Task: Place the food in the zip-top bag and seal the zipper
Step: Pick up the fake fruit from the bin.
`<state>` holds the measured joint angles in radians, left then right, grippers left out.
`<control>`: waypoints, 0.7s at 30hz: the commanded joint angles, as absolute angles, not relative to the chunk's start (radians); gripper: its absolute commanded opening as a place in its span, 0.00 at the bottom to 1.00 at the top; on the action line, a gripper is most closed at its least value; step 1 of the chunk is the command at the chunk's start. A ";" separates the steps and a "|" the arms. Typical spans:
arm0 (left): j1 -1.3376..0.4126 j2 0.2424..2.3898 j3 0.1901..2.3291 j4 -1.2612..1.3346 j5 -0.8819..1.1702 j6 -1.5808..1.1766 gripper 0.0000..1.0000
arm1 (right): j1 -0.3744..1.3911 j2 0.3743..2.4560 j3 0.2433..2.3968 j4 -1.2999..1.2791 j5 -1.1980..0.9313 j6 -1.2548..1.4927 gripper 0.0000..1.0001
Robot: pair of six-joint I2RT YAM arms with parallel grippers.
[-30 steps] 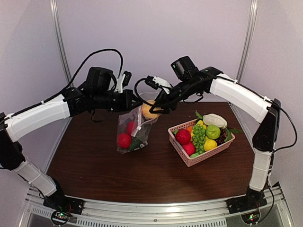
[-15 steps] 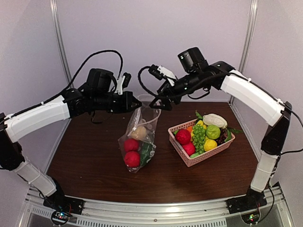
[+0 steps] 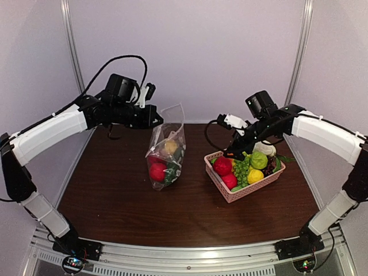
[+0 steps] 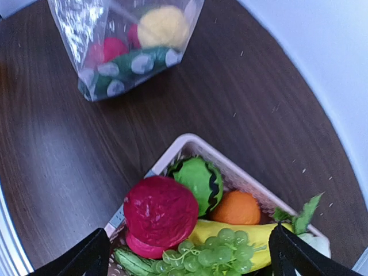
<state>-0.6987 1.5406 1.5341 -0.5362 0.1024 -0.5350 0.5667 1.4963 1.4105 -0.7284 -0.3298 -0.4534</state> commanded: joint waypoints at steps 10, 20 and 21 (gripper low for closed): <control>-0.704 1.558 1.485 -0.473 0.244 -0.585 0.00 | 0.577 1.652 1.366 -0.723 -0.304 -0.523 1.00; -0.704 1.547 1.458 -0.472 0.244 -0.591 0.00 | 0.579 1.746 1.437 -0.787 -0.392 -0.523 0.95; -0.704 1.547 1.455 -0.470 0.245 -0.592 0.00 | 0.578 1.750 1.442 -0.793 -0.395 -0.524 0.91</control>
